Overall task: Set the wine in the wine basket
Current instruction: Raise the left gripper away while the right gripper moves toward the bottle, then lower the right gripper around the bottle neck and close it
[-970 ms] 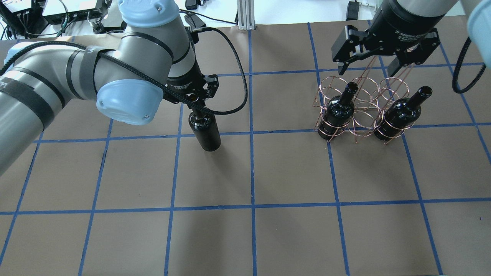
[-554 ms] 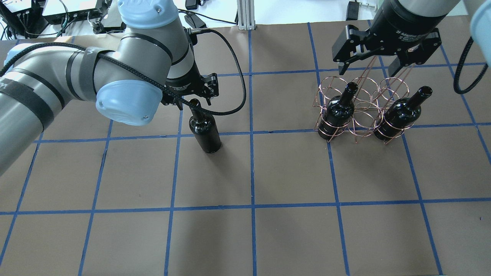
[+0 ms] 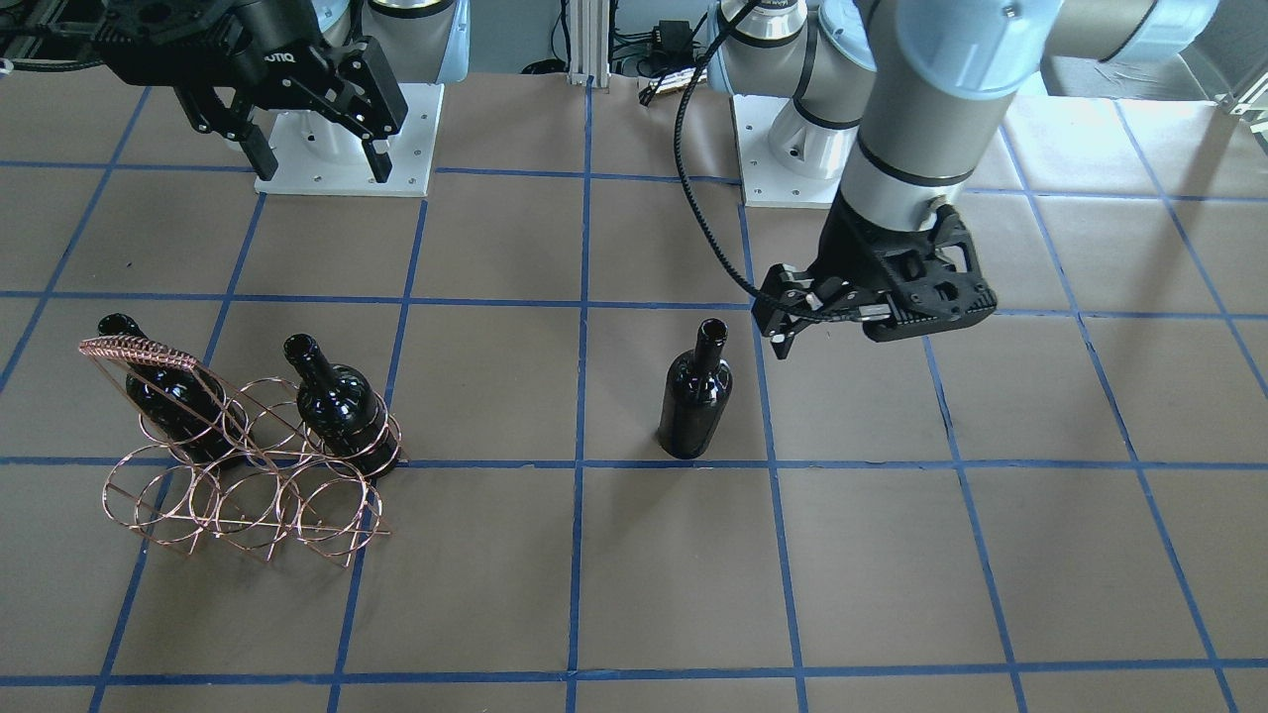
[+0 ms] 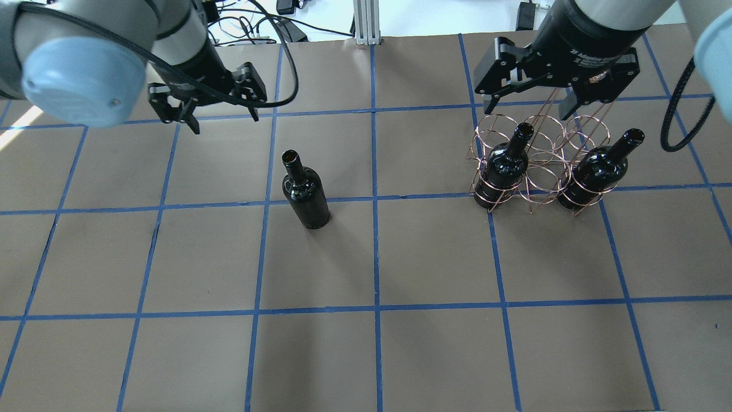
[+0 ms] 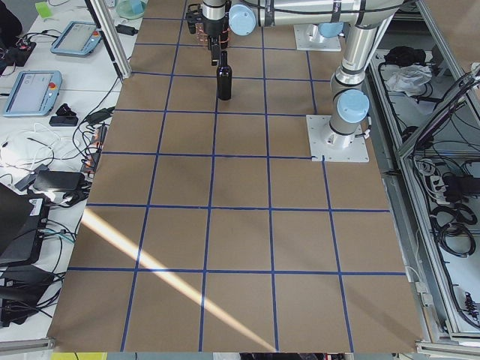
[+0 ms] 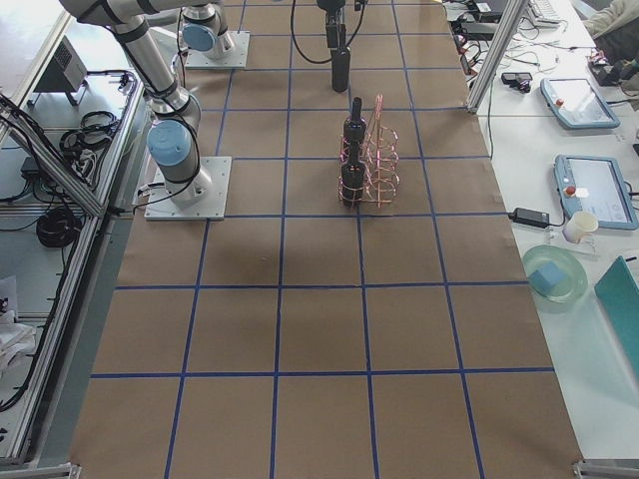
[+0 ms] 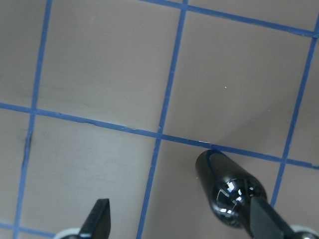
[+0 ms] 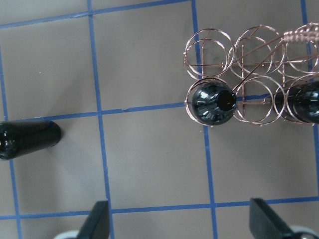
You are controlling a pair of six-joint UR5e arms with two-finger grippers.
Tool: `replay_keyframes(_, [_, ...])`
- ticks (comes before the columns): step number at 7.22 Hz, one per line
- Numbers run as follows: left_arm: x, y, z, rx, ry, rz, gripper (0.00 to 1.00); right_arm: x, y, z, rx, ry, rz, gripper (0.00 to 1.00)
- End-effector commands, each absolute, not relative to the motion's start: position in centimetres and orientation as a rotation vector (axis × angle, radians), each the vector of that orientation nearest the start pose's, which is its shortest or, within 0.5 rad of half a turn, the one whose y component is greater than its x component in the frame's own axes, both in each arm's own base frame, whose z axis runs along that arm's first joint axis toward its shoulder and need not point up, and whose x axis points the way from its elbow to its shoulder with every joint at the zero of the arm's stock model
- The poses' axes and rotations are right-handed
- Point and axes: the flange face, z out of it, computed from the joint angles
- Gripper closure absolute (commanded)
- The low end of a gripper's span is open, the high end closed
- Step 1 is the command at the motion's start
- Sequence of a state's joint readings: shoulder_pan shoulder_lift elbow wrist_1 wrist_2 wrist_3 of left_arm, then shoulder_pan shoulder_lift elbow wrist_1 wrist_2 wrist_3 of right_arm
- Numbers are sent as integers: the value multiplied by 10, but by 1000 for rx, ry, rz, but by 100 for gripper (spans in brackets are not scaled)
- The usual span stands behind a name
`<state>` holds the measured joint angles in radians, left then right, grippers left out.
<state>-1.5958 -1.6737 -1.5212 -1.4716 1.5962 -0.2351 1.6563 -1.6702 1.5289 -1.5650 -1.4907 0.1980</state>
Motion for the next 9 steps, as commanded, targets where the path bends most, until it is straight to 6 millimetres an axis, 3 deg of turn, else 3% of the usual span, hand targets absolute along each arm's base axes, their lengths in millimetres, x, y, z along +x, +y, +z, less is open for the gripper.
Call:
replay_keyframes(1, [-111,-510,529,-301,3098,-3,0,245,-421,547,273,3016,-132,0])
replay_keyframes(3, [-117,-485,550,-284,3123,-10,0,318,-415,534,302,2996,-140,0])
replay_keyframes(5, [-121,-482,549,-285,3170,-4,0,390,-434,502,209,3044,-202,1])
replay_keyframes(6, [-111,-485,554,-313,3167,-26,0,406,-442,486,215,3036,-218,1])
replay_keyframes(8, [-33,-496,572,-321,3151,-85,0,423,-461,462,230,3010,-258,1])
replay_keyframes(9, [-6,-496,580,-375,3139,-113,0,435,-470,447,220,2997,-282,1])
